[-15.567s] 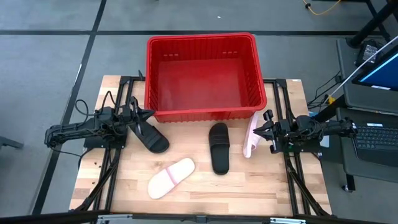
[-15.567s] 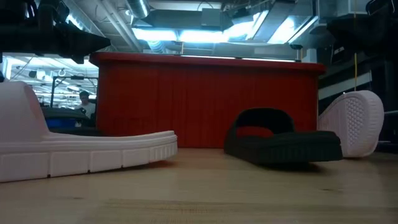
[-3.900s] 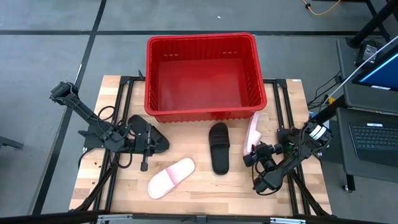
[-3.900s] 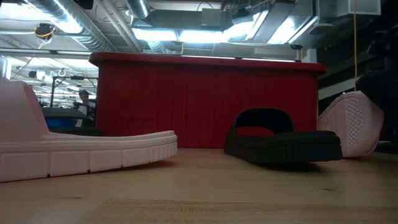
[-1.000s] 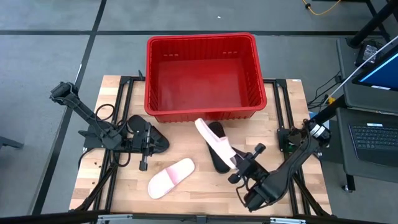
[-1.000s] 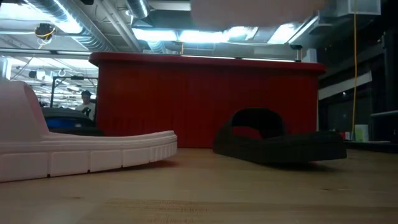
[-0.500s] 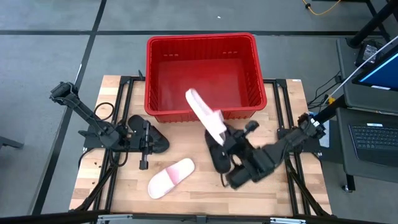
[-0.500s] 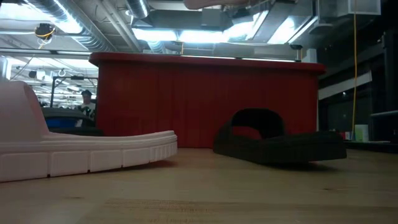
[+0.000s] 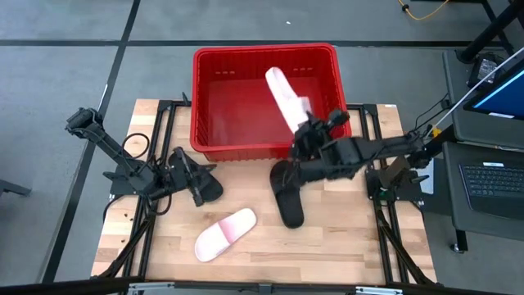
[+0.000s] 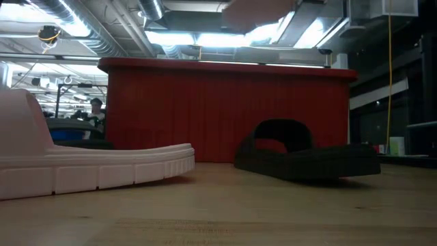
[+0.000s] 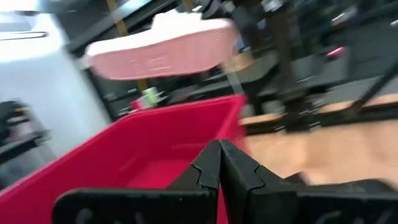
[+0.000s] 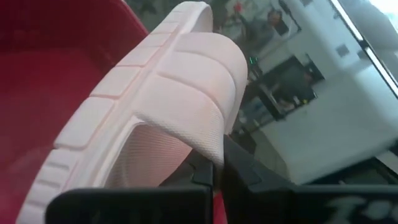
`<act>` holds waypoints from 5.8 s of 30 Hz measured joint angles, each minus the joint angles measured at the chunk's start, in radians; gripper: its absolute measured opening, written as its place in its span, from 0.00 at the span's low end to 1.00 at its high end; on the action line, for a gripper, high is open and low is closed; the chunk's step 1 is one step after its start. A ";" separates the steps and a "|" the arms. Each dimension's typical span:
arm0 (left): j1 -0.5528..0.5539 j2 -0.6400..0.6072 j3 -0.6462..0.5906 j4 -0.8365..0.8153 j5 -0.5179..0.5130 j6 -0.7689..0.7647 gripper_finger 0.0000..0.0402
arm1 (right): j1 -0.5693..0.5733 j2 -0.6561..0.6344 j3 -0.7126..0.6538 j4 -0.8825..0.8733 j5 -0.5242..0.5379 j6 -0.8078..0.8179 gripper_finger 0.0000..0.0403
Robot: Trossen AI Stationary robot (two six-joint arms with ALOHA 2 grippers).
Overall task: Pick and place slides into bin
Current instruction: Put the right pink slipper into the red bin
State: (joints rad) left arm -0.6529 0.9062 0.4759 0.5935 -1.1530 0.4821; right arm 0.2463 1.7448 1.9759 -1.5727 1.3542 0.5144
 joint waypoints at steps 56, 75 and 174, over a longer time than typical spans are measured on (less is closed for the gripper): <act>0.603 -0.158 0.000 -0.202 0.543 -0.197 0.00 | -0.485 -0.007 -0.169 0.030 -0.273 -0.212 0.03; 0.685 -0.158 0.000 -0.202 0.543 -0.209 0.00 | -0.599 -0.005 -0.500 0.523 -0.283 -0.467 0.03; 0.701 -0.158 0.000 -0.210 0.569 -0.266 0.00 | -0.754 0.192 -0.642 0.845 -0.558 -0.584 0.38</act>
State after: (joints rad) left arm 0.0479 0.7486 0.4755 0.3832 -0.5845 0.2161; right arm -0.5079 1.9366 1.3342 -0.7281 0.7962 -0.0694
